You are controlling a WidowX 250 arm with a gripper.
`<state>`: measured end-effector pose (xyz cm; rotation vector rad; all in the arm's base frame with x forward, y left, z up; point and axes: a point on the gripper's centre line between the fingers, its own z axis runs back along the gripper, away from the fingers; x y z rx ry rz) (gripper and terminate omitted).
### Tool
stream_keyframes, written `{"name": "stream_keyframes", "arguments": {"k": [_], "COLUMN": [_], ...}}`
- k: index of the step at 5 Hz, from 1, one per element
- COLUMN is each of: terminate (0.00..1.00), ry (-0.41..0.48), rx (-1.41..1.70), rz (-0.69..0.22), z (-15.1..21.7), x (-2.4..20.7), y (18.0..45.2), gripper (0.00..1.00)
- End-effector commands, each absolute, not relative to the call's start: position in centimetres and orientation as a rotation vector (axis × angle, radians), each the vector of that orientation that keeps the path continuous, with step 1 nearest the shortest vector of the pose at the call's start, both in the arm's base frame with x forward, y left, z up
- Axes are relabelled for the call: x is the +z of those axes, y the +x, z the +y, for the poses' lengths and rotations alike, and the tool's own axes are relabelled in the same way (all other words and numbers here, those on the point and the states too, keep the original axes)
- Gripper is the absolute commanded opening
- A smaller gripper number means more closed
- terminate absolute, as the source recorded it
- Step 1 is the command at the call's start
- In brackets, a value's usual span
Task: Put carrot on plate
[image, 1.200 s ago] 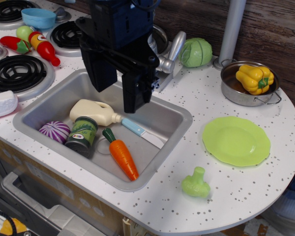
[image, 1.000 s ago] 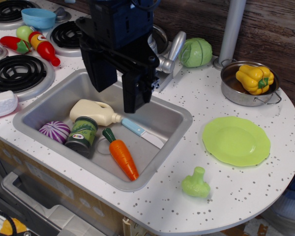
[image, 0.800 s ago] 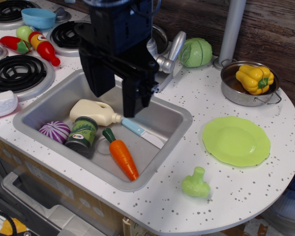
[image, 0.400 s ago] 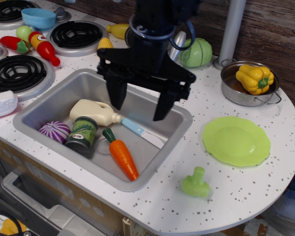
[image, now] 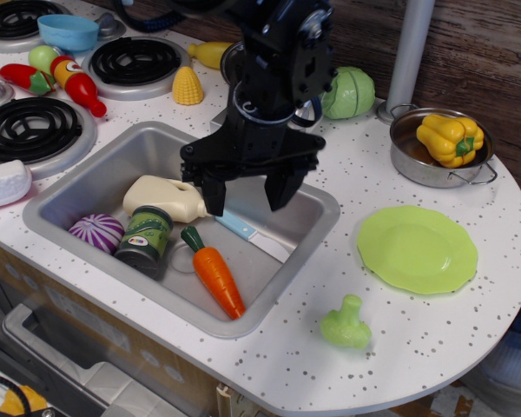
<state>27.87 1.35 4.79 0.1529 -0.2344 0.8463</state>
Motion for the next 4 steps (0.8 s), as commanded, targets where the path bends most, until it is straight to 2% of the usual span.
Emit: {"name": "stream_keyframes", "arguments": {"k": [1,2,3,4], "terminate": [0.0,0.0,0.0,0.0], "ry": [0.115,0.117,0.069,0.033], "rx": [0.999,1.019,1.021,1.009], "rz": [-0.301,-0.311,-0.269,-0.261], "z": [5.2,5.9,5.6,4.9], "x": [1.4,-0.7,-2.4,-3.0], "y": [30.0,30.1,29.1,27.8], "gripper": [1.0,1.0,1.0,1.0]}}
